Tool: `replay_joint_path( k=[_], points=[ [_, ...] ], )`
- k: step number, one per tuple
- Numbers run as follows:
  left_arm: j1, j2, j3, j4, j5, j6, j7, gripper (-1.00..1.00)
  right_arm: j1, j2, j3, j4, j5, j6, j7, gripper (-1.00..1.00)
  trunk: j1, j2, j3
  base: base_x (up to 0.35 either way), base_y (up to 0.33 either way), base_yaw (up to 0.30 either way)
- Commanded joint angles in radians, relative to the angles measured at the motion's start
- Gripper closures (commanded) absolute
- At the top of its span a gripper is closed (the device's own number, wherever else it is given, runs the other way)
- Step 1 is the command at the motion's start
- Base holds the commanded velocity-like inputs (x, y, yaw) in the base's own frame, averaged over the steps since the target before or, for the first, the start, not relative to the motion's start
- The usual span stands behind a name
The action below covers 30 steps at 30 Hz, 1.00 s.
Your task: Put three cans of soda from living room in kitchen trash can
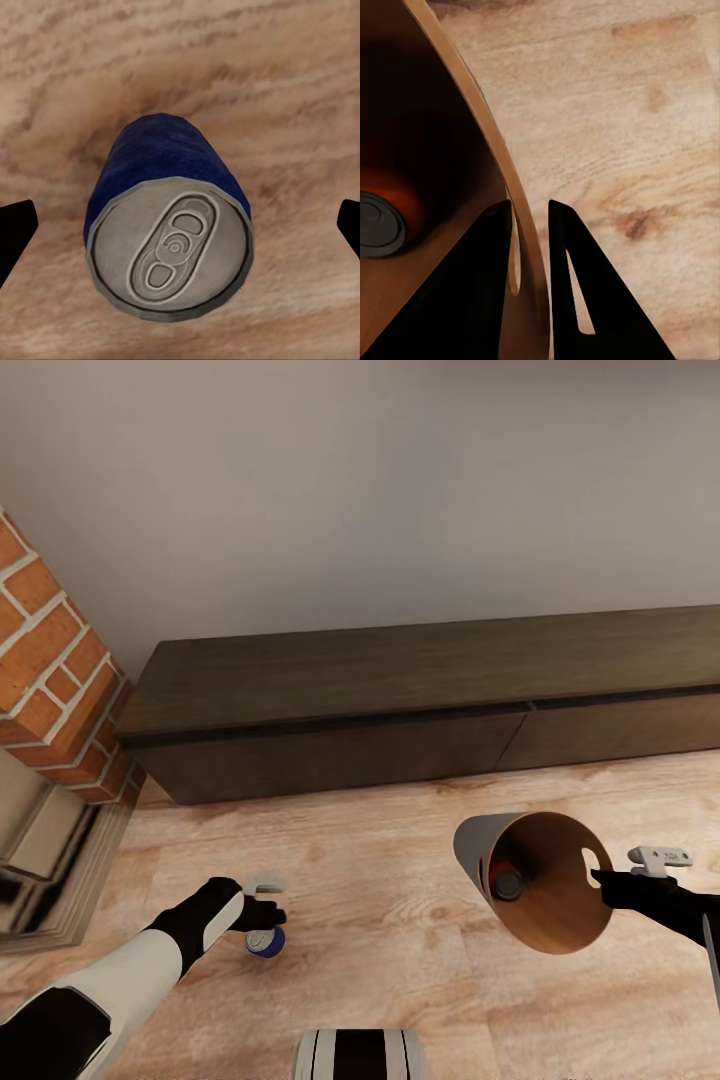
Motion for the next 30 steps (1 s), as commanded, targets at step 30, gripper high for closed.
replay_joint_path(
  k=[30],
  points=[
    [0.0, -0.001, -0.001, 0.0, 0.001, 0.0, 0.023, -1.0, -0.001, 0.0, 0.001, 0.0, -0.019, 0.005, 0.003, 1.0, 0.002, -0.001, -0.015, 0.0, 0.0, 0.0]
  ],
)
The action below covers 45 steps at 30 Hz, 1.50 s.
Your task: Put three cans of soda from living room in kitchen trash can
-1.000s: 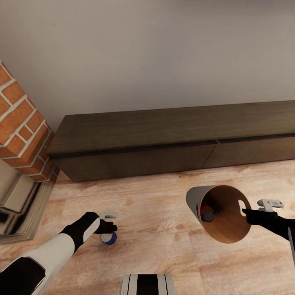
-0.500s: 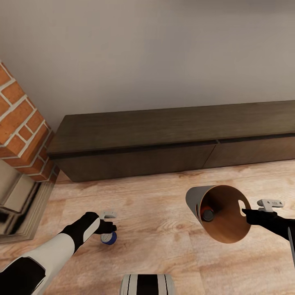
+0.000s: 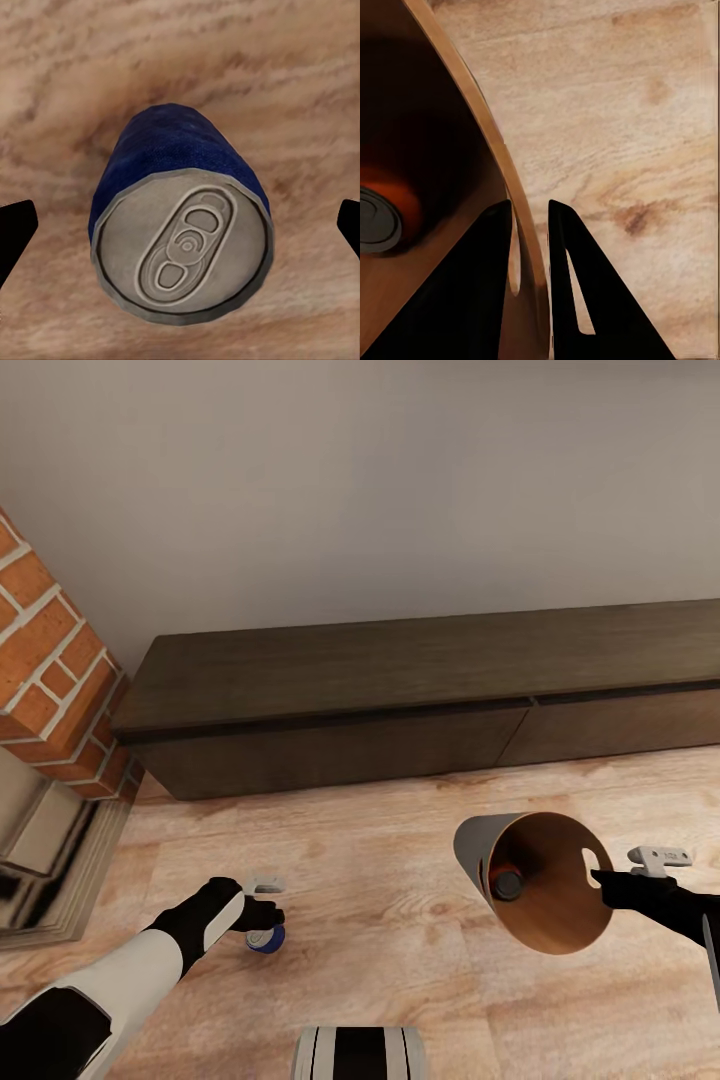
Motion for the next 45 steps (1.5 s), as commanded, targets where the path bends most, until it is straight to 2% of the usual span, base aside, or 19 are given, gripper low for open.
replay_joint_path(
  k=[1, 9, 20, 28, 35, 36, 43, 45],
  points=[
    [0.0, 0.0, 0.0, 0.0, 0.0, 0.0, 0.0, -1.0, 0.0, 0.0, 0.0, -0.001, -0.024, 0.007, 0.004, 1.0, 0.0, 0.0, 0.0, 0.0, 0.0, 0.0],
    [0.0, 0.0, -0.001, -0.001, -0.002, 0.0, 0.001, -1.0, 0.0, 0.0, 0.026, -0.001, -0.022, 0.007, 0.004, 1.0, 0.0, 0.0, 0.0, 0.0, 0.0, 0.0],
    [0.0, -0.006, -0.001, -0.001, -0.002, 0.0, 0.003, -1.0, 0.0, 0.0, 0.033, -0.001, -0.021, 0.007, 0.004, 1.0, 0.0, 0.0, 0.0, 0.0, 0.0, 0.0],
    [0.0, -0.008, -0.001, -0.001, -0.002, 0.0, 0.002, -1.0, 0.0, 0.0, 0.034, -0.001, -0.021, 0.007, 0.004, 1.0, 0.003, -0.002, -0.031, 0.0, 0.0, 0.0],
    [0.0, -0.007, -0.001, -0.001, -0.002, 0.0, 0.001, -1.0, 0.0, 0.0, 0.034, -0.001, -0.021, 0.007, 0.004, 1.0, 0.003, -0.002, -0.031, 0.0, 0.0, 0.0],
    [0.0, -0.007, -0.001, -0.001, -0.002, 0.0, 0.001, 1.0, 0.0, 0.0, 0.034, -0.001, -0.021, 0.007, 0.004, 1.0, 0.003, -0.002, -0.031, 0.0, 0.0, 0.0],
    [0.0, -0.006, -0.001, -0.001, -0.001, 0.0, 0.0, 1.0, 0.0, 0.0, 0.034, -0.001, -0.021, 0.041, 0.004, 1.0, 0.003, -0.002, -0.031, 0.0, 0.0, 0.0],
    [0.0, -0.007, -0.001, -0.001, -0.001, 0.0, 0.0, 1.0, 0.0, 0.0, 0.034, -0.001, -0.021, 0.043, 0.004, 1.0, 0.003, -0.001, -0.023, 0.0, 0.0, 0.0]
  ],
)
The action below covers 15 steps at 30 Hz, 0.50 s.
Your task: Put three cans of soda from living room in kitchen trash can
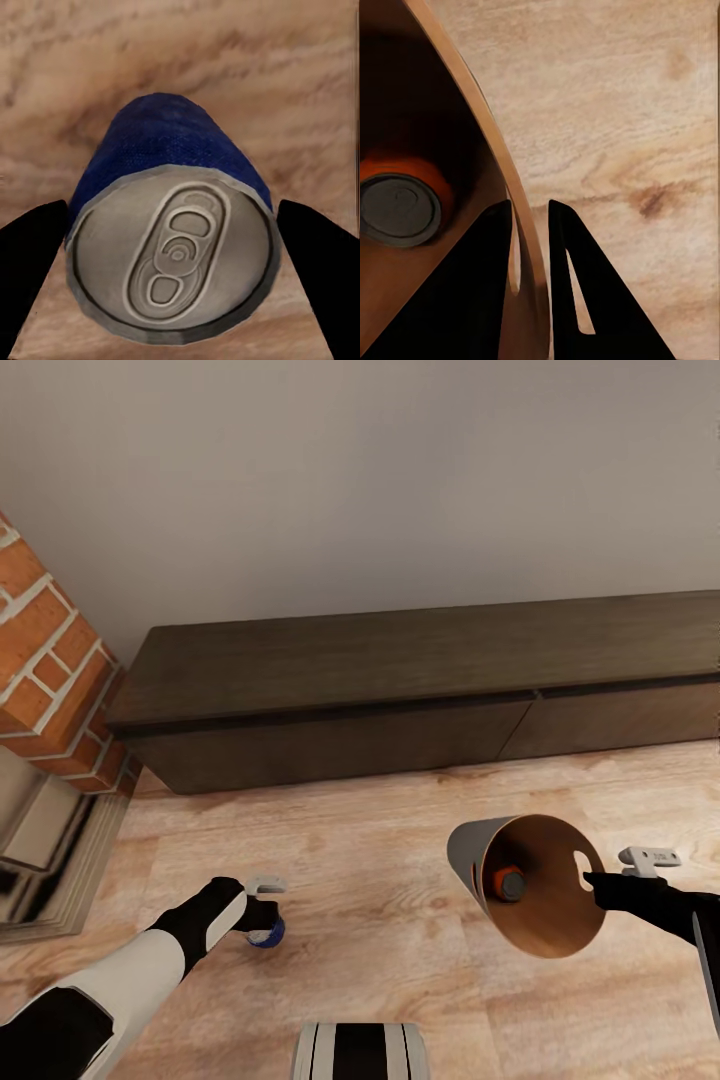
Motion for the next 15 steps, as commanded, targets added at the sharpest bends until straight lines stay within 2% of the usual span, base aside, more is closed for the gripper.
replay_joint_path(
  k=[1, 15],
  points=[
    [0.0, 0.0, 0.0, 0.0, -0.001, 0.0, -0.001, 1.0, 0.0, 0.0, 0.001, 0.0, -0.022, 0.009, 0.004, 1.0, 0.0, 0.0, 0.004, 0.0, 0.0, 0.0],
    [0.0, -0.001, 0.0, 0.0, -0.002, 0.0, -0.002, 1.0, 0.0, 0.0, 0.001, 0.0, -0.022, 0.01, 0.003, 1.0, -0.007, 0.004, 0.058, 0.0, 0.0, 0.0]
  ],
)
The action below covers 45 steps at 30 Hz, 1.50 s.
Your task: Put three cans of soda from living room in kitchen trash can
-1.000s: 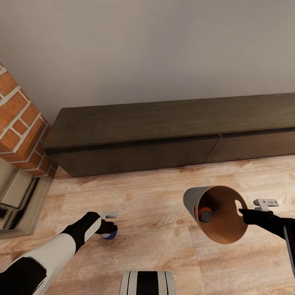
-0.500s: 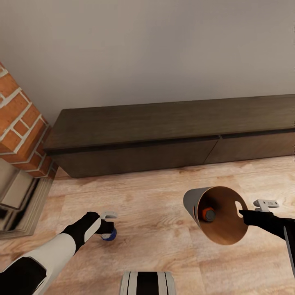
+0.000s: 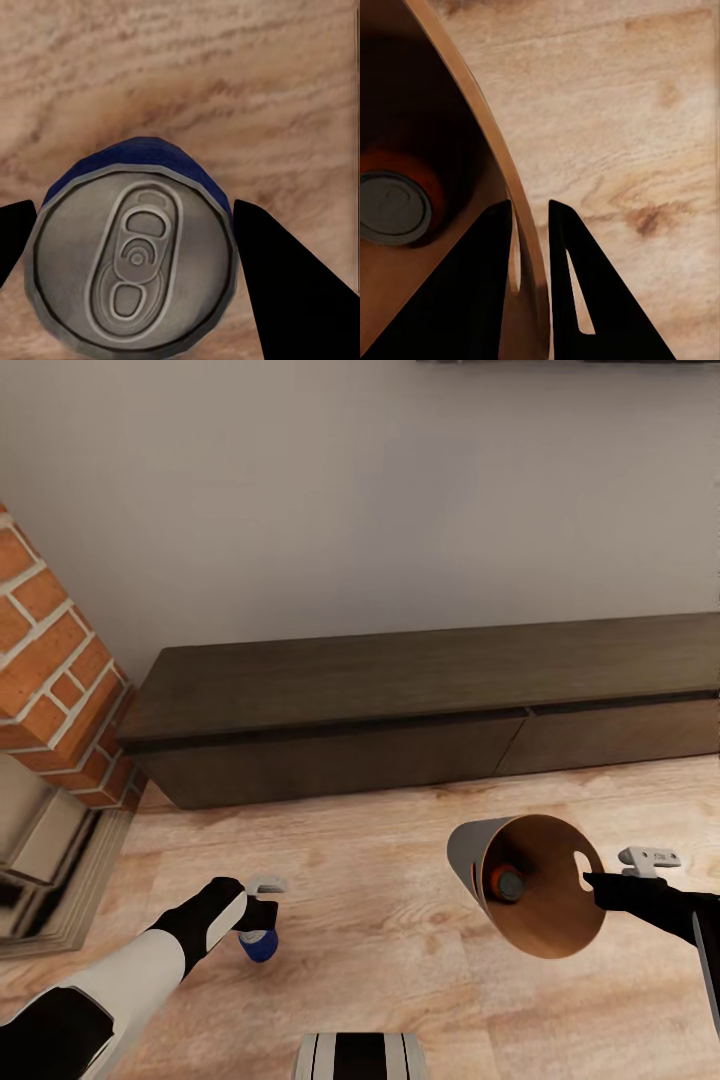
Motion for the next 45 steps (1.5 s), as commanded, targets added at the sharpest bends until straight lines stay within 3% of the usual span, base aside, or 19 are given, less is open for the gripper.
replay_joint_path(
  k=[1, 17, 29, 32, 35, 38, 40, 41, 45],
  points=[
    [0.0, 0.0, 0.0, 0.0, -0.003, 0.0, -0.001, 1.0, 0.0, 0.0, 0.0, 0.0, -0.02, 0.007, 0.004, 1.0, 0.0, 0.0, 0.004, 0.0, 0.0, 0.0],
    [0.0, -0.002, 0.0, -0.001, -0.004, 0.0, -0.001, 1.0, 0.0, 0.0, 0.003, 0.0, -0.02, 0.007, 0.004, 1.0, -0.008, 0.004, 0.066, 0.0, 0.0, 0.0],
    [0.0, -0.011, 0.0, -0.011, -0.003, 0.001, -0.008, 1.0, 0.0, 0.001, 0.051, 0.002, 0.013, 0.01, 0.003, 1.0, -0.013, 0.007, 0.112, 0.0, 0.0, 0.0],
    [0.0, -0.008, 0.0, -0.013, 0.0, 0.01, -0.012, 1.0, 0.0, 0.023, 0.063, 0.002, 0.023, 0.031, 0.003, 1.0, -0.014, 0.007, 0.124, 0.0, 0.0, 0.0],
    [0.0, -0.002, 0.001, -0.042, 0.002, 0.086, -0.016, 1.0, 0.0, 0.046, 0.09, 0.002, 0.075, 0.069, 0.003, 1.0, -0.016, 0.008, 0.136, 0.0, 0.0, 0.0],
    [0.0, 0.0, 0.006, -0.155, 0.006, 0.182, -0.017, 1.0, 0.0, 0.055, 0.117, 0.001, 0.121, 0.115, 0.004, 1.0, -0.017, 0.009, 0.147, 0.0, 0.0, 0.0],
    [0.0, 0.002, 0.008, -0.211, 0.006, 0.223, -0.018, 1.0, 0.0, 0.055, 0.125, 0.0, 0.127, 0.142, 0.004, 1.0, -0.018, 0.009, 0.155, 0.0, 0.0, 0.0],
    [0.0, 0.005, 0.01, -0.295, 0.007, 0.276, -0.018, 1.0, 0.0, 0.054, 0.137, 0.0, 0.132, 0.17, 0.005, 1.0, -0.018, 0.01, 0.159, 0.0, 0.0, 0.0],
    [0.001, 0.018, 0.013, -0.435, 0.008, 0.368, -0.018, 1.0, 0.0, 0.05, 0.16, -0.001, 0.137, 0.172, 0.006, 1.0, -0.02, 0.011, 0.174, 0.0, 0.0, 0.0]
  ],
)
